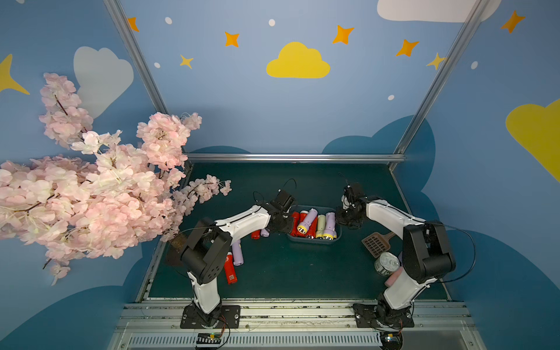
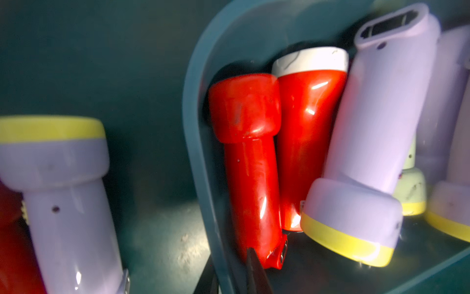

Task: Put the flashlights into the storage boxes
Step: Move the storage box to the center of the board, then pick up the flashlight from the center of the board.

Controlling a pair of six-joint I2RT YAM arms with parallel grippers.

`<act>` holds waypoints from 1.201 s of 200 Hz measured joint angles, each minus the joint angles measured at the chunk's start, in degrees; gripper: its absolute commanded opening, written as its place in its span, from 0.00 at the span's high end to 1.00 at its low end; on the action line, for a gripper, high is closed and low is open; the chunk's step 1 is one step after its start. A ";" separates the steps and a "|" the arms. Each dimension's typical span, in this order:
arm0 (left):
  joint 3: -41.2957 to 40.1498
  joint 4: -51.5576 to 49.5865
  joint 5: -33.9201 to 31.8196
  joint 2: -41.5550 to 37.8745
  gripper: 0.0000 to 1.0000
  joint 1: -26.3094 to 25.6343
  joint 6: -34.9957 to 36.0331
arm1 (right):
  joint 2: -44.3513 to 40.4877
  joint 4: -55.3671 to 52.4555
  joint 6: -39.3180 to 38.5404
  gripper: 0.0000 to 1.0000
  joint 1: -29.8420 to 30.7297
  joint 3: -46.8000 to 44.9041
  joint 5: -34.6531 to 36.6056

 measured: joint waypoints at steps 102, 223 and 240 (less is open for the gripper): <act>-3.76 1.31 -4.00 -9.09 0.28 -1.27 -1.27 | -12.11 -1.64 -0.59 0.51 1.03 -3.17 1.86; -18.34 1.60 -9.90 -24.06 0.01 1.36 2.03 | -24.17 -3.52 -3.21 0.10 3.52 -5.64 -0.42; -18.10 1.73 -9.97 -21.66 0.01 2.25 2.93 | -24.96 -3.54 -3.69 0.10 4.26 -5.64 -0.76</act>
